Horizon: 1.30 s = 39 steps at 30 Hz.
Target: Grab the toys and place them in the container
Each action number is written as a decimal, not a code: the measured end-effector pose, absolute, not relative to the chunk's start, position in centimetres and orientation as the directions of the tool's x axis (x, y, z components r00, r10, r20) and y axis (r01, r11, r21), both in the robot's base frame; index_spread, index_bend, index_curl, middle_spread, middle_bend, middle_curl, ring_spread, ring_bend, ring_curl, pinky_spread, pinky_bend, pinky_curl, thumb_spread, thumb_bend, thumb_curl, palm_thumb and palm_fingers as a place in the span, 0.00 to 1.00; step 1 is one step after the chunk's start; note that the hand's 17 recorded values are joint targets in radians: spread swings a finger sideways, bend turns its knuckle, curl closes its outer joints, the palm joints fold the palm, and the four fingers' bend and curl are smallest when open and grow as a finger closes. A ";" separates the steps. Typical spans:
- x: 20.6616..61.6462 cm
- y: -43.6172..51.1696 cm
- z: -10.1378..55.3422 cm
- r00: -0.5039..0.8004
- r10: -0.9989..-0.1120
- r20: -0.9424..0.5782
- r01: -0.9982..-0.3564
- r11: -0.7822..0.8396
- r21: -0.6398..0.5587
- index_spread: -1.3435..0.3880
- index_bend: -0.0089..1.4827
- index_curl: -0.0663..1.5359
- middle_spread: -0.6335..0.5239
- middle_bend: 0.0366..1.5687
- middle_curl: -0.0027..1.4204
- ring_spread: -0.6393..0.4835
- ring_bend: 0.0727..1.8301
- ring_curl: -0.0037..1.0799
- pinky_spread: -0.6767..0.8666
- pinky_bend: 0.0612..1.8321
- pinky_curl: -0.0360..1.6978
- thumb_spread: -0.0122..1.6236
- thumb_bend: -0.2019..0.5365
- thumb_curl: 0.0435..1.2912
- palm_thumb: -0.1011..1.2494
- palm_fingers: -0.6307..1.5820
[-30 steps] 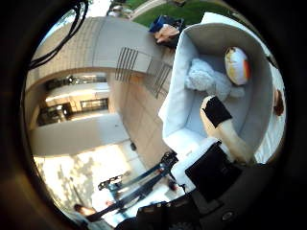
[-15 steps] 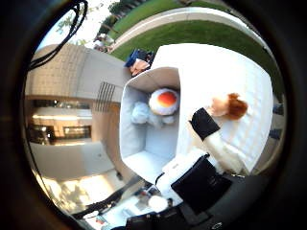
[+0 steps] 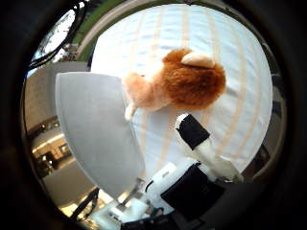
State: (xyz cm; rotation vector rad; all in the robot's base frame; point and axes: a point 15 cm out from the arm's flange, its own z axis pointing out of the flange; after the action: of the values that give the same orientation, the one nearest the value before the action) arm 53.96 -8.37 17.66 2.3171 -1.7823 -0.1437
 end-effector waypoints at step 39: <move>35.2 -1.8 46.2 0.339 -0.938 0.076 -0.929 -0.320 0.188 0.30 0.50 0.52 0.38 0.82 0.70 0.47 0.80 0.76 0.56 0.80 0.51 0.71 0.25 0.47 0.79 0.63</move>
State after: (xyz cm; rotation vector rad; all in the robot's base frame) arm 35.24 -1.79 46.21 2.4022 -1.6990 -0.0687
